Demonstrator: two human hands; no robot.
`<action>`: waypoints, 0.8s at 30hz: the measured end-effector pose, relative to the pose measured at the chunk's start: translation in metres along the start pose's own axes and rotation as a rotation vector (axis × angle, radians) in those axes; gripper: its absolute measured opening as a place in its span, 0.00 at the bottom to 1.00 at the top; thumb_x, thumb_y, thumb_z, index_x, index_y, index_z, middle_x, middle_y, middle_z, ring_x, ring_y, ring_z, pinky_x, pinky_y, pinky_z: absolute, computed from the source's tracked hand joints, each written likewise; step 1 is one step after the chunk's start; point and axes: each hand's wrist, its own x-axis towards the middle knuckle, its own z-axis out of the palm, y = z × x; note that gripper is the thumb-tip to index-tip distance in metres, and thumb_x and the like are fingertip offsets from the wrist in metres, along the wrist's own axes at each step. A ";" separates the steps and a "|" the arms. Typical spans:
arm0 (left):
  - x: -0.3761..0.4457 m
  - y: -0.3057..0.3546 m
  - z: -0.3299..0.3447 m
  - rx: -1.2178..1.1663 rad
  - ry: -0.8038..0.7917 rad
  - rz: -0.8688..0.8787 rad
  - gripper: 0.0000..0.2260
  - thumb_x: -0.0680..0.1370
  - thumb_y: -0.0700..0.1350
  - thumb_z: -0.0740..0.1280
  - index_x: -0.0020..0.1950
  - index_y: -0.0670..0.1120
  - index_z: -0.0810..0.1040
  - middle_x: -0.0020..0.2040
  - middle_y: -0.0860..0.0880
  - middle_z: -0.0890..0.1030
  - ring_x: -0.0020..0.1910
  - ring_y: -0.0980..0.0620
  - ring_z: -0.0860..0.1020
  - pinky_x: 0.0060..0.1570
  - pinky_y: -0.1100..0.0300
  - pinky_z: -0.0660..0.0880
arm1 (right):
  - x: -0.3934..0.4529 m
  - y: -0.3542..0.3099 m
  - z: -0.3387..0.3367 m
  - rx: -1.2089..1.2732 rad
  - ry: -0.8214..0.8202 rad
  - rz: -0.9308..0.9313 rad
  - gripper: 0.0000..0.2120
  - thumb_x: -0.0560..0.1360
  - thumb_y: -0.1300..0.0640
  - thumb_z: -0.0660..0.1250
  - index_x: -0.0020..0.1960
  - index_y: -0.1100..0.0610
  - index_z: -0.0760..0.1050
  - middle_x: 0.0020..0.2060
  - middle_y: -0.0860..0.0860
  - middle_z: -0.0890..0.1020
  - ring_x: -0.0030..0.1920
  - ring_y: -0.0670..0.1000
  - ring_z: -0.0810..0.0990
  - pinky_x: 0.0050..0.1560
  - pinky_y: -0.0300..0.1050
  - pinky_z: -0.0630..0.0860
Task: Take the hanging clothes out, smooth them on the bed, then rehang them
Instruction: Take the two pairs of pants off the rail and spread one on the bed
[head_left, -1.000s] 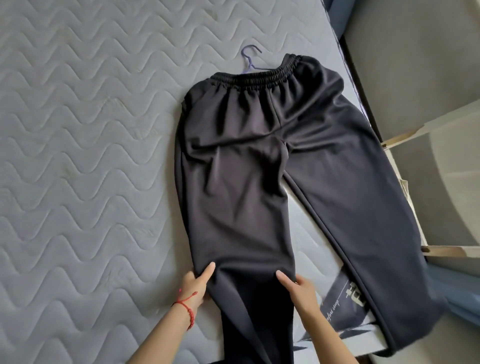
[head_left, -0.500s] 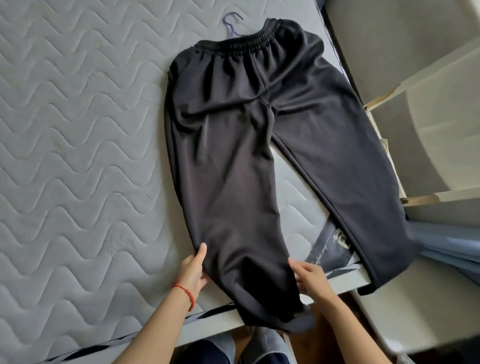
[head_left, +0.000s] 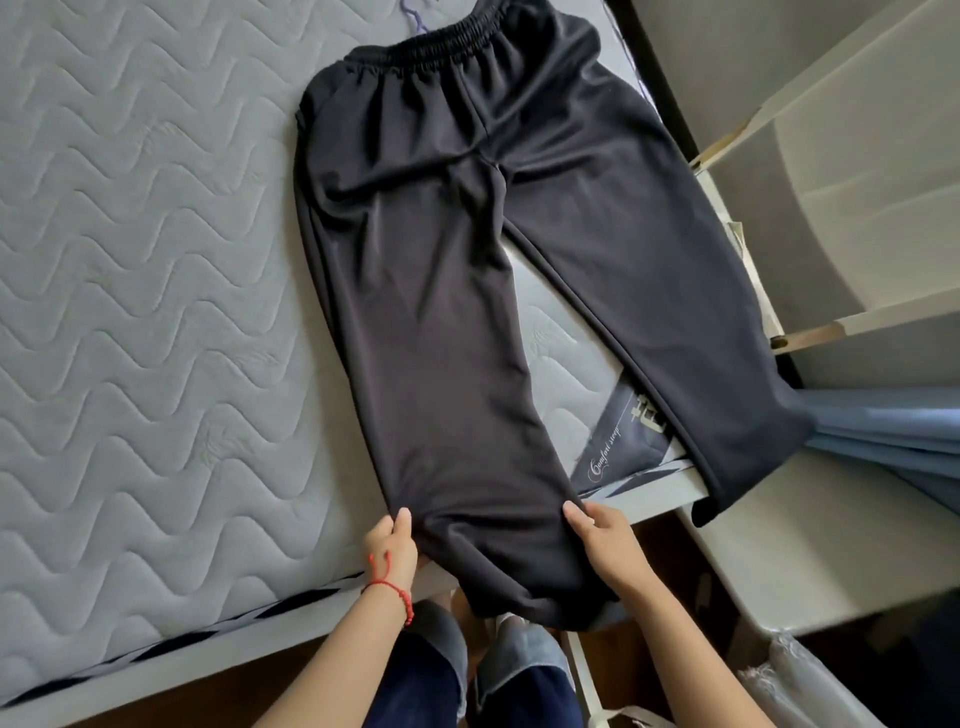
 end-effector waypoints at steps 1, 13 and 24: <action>0.000 -0.001 0.000 -0.029 0.009 -0.023 0.12 0.77 0.48 0.60 0.36 0.45 0.72 0.50 0.37 0.78 0.54 0.35 0.77 0.57 0.36 0.73 | 0.000 0.000 -0.002 -0.061 0.035 -0.017 0.15 0.78 0.57 0.62 0.33 0.54 0.70 0.29 0.46 0.74 0.36 0.44 0.70 0.39 0.41 0.67; -0.049 0.032 0.005 -0.095 -0.176 -0.047 0.15 0.71 0.50 0.71 0.51 0.41 0.78 0.55 0.41 0.81 0.52 0.41 0.79 0.57 0.45 0.76 | -0.011 -0.009 -0.030 0.077 -0.381 0.244 0.03 0.68 0.62 0.74 0.37 0.58 0.81 0.28 0.47 0.83 0.28 0.43 0.79 0.33 0.34 0.73; -0.069 0.039 0.017 0.522 0.250 0.559 0.22 0.70 0.35 0.69 0.64 0.39 0.71 0.61 0.36 0.73 0.62 0.37 0.71 0.60 0.45 0.69 | 0.019 0.008 -0.078 -0.276 0.553 0.176 0.15 0.76 0.57 0.61 0.61 0.58 0.74 0.56 0.58 0.79 0.57 0.59 0.76 0.54 0.49 0.71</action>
